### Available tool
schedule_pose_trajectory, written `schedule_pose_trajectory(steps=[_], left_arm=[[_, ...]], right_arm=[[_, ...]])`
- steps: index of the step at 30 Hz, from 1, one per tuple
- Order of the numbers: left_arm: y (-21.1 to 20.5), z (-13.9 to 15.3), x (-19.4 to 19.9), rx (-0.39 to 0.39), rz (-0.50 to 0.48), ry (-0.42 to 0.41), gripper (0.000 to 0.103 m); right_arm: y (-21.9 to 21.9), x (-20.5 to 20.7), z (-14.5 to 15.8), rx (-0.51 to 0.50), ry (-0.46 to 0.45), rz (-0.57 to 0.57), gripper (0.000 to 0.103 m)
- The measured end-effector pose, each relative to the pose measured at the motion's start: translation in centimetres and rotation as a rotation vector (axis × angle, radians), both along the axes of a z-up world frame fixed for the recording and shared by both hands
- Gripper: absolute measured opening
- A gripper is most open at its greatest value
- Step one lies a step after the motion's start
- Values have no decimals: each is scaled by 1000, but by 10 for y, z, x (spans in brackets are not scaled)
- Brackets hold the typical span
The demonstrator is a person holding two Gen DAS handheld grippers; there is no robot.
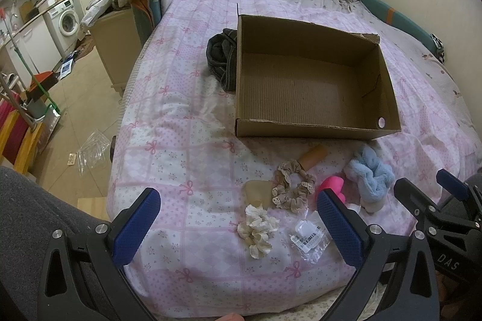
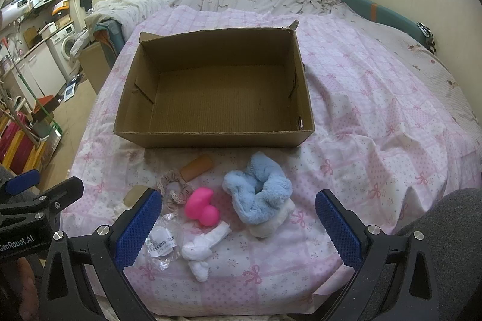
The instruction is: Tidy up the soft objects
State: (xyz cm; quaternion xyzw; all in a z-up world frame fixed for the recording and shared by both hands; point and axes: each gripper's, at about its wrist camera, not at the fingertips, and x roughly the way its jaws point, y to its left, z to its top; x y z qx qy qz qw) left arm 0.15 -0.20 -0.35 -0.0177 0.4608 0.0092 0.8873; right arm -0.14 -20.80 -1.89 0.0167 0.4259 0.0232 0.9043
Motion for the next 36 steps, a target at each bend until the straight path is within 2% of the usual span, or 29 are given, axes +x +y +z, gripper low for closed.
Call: schedule_pose_trajectory(steps=[30,34,36], left_arm=[[-1,2,-1,-3,-2,10,103],[-3,1,6,11,-24,57,103],[0,5,13,12,-24,73,103]], right_arm=[[-1,0,0,3,1,-1,103],[-2,2,0,16,10,-4,103],[-6,7,0,52,44,-8,103]])
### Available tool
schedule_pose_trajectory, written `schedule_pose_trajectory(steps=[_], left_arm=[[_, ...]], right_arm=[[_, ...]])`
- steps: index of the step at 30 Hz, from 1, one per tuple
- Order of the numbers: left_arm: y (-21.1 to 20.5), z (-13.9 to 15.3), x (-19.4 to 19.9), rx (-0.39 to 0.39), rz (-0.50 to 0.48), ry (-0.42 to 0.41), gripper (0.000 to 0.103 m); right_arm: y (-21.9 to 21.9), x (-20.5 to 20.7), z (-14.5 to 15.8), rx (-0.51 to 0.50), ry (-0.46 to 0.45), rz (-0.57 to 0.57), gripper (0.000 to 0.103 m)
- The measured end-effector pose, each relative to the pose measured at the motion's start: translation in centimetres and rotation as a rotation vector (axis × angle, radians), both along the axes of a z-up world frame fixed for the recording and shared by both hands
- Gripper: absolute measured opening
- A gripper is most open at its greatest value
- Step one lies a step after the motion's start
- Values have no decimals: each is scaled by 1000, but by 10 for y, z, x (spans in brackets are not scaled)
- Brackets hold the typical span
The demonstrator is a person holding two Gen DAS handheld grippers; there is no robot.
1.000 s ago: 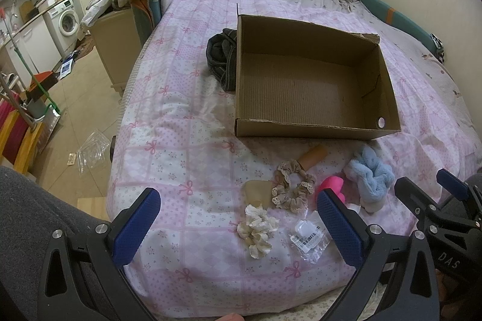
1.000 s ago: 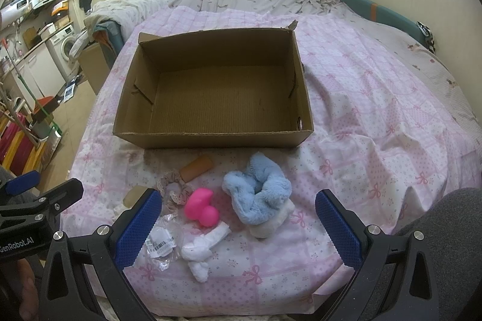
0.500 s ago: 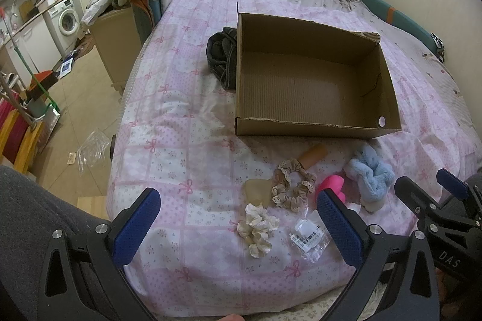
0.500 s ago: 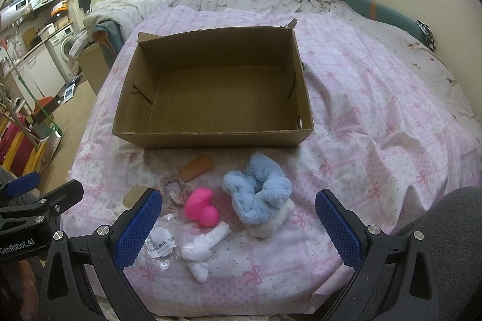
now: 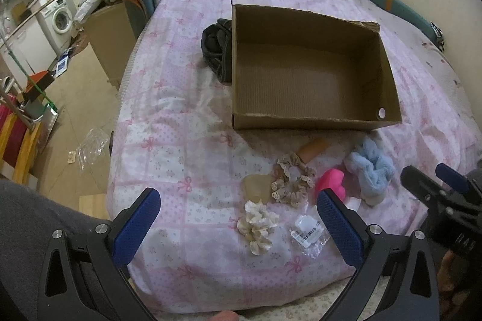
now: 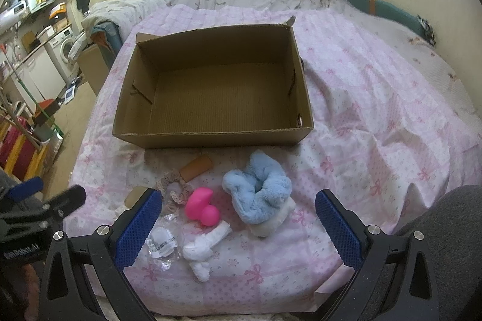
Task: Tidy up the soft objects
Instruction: 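Grasp the cream lace scrunchie with left tool while right tool grasps blue scrunchie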
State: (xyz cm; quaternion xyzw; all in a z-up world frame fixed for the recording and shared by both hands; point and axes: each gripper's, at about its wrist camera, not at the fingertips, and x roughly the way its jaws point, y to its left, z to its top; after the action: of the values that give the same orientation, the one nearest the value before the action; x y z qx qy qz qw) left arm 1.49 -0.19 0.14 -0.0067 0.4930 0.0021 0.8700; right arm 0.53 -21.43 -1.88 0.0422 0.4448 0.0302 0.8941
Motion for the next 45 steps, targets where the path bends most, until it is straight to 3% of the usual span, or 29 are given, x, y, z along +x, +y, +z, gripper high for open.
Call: schedule_pose_trajectory(steps=[5,11,16,18,19,22,24,29,31,33,37,45], left_arm=[[13,1,20,-5,33,86,103],[24,-30,39,-29,36,257,103],[18,-82,45,-152,24,459,70],[13,-93,45,-169,14,494,67],[10,-98,46,-162,12,503,59],[5,-110,48,-182,2,532,49],[5,-115,49,-178,-1,546,42],[6,-115,46,-169,-19,530,36],[4,-114,42,-159,-27,533,21],[5,-109,36,-172,-19,525,17],[9,-84,16,-189,-24,489,16],[28,-31,4,-146,-28,369,16]], right_arm=[[-21,19,2,81,76,-28,103],[-44,42,-3,103,154,-44,103],[-60,48,-15,143,198,-91,103],[-62,49,-21,161,214,-100,103],[-62,50,-24,169,219,-102,103],[-63,49,-26,182,220,-109,103],[-62,48,-27,180,216,-108,103],[-60,49,-28,180,214,-107,103],[-61,49,-29,185,215,-113,103],[-61,49,-29,189,213,-114,103],[-61,49,-28,185,205,-109,103],[-75,48,-26,254,200,-148,103]])
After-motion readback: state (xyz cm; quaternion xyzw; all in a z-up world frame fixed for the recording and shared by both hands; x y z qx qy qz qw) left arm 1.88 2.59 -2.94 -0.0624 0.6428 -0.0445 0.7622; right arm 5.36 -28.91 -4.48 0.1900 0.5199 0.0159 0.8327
